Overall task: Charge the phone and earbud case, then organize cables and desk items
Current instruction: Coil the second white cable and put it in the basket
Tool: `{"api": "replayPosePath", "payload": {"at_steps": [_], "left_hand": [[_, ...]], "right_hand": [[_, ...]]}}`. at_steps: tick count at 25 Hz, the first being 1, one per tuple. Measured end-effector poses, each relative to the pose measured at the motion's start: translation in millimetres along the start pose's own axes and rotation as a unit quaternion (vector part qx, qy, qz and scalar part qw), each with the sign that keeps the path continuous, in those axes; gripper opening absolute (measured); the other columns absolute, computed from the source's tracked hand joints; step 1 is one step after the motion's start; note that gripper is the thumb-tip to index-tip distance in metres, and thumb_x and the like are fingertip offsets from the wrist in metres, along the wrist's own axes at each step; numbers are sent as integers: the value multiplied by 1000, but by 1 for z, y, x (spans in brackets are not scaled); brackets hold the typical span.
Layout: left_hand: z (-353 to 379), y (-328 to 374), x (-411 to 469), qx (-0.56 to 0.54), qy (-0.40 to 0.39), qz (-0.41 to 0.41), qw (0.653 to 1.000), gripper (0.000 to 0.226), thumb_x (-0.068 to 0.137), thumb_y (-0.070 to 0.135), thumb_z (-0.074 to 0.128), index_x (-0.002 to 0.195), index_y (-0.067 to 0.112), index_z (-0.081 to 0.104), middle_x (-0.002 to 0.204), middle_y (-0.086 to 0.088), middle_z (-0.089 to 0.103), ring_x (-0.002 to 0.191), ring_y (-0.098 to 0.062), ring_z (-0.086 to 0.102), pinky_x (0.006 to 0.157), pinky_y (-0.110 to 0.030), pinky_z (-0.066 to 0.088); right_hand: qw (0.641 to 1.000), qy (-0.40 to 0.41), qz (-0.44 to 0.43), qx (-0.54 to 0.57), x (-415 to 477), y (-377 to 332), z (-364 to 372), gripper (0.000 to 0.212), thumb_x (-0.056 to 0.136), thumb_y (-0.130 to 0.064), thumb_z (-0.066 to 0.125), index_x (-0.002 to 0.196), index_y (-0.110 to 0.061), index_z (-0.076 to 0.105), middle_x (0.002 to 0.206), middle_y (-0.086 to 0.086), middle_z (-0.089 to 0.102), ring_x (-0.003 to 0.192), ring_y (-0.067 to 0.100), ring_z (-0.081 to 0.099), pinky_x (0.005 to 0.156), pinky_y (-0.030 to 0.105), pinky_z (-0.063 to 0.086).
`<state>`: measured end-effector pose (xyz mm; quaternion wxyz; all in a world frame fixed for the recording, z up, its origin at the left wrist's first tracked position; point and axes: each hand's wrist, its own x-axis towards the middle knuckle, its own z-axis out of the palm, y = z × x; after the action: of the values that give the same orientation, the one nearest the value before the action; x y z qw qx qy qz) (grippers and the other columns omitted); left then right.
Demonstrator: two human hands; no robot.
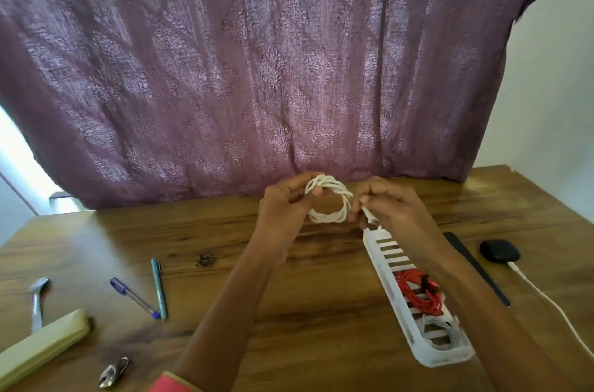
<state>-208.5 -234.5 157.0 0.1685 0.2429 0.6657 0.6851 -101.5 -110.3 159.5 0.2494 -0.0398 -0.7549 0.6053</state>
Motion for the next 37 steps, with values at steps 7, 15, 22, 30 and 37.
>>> {"api": "replayPosePath", "payload": {"at_steps": [7,15,22,30,37], "left_hand": [[8,6,-5,-107,54,-74,990,22,91,10,55,109,11,66,97,-7,73,95,-21,68,75,-31,58],[18,3,-9,-153,126,-67,978,19,88,8,59,107,8,64,93,-8,72,78,-11,69,69,-30,59],[32,-7,-13,-214,111,-111,964,13,87,3,59,99,6,63,93,-10,68,86,-23,68,61,-27,59],[73,-51,7,-122,14,-199,972,24,89,6,56,111,2,62,102,-12,69,93,-23,68,79,-39,58],[122,-89,51,89,32,-159,983,31,80,4,68,111,6,63,97,-5,68,82,-16,66,71,-34,58]], "right_hand": [[964,189,-46,-181,-12,20,20,21,80,-5,67,75,-25,63,70,-14,65,70,3,62,62,10,46],[955,250,43,-153,-14,20,33,8,80,-27,69,79,-19,70,67,-10,67,64,3,62,56,9,44],[952,284,105,-33,-16,31,33,12,86,-12,62,88,-14,73,74,-5,72,69,3,68,68,21,55],[935,278,193,-103,-43,57,-31,7,84,-14,65,87,-11,71,70,3,70,58,7,64,55,14,49],[876,317,260,-256,-76,94,-76,12,91,-19,55,87,-18,67,78,-8,64,66,-6,54,48,6,37]]}}
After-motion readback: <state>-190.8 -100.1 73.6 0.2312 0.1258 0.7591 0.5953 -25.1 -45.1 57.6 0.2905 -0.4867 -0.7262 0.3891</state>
